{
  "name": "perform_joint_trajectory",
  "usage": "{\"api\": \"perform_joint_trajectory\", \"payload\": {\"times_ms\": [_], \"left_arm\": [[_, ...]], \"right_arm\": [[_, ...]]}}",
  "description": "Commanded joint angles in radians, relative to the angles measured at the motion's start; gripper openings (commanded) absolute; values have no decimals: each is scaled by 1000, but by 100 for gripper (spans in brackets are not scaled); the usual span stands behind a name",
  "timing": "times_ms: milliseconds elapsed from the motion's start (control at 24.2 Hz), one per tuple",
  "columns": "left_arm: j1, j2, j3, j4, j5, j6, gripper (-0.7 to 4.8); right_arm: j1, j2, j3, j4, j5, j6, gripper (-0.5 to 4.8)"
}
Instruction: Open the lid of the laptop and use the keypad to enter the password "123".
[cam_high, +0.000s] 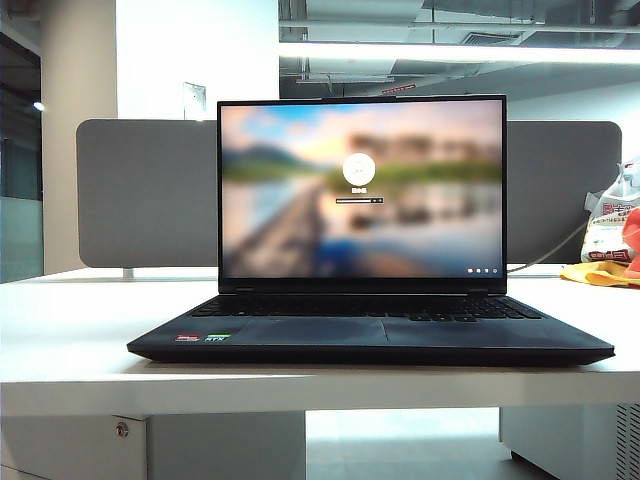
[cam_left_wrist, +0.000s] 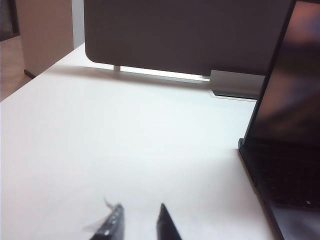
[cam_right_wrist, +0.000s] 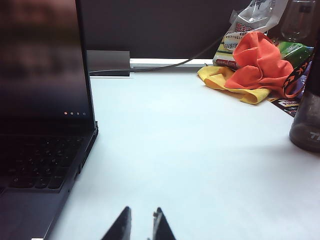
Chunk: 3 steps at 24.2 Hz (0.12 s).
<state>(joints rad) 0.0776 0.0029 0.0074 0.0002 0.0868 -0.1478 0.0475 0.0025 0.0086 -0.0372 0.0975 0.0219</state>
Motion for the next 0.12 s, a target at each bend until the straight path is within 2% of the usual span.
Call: {"api": "perform_joint_trajectory", "payload": {"times_ms": [41,124], "left_arm": [[-1,0,0,8,4,2,89],[-1,0,0,8,4,2,89]], "right_arm": [[1,0,-3,11,2,3,63],[1,0,-3,11,2,3,63]]}}
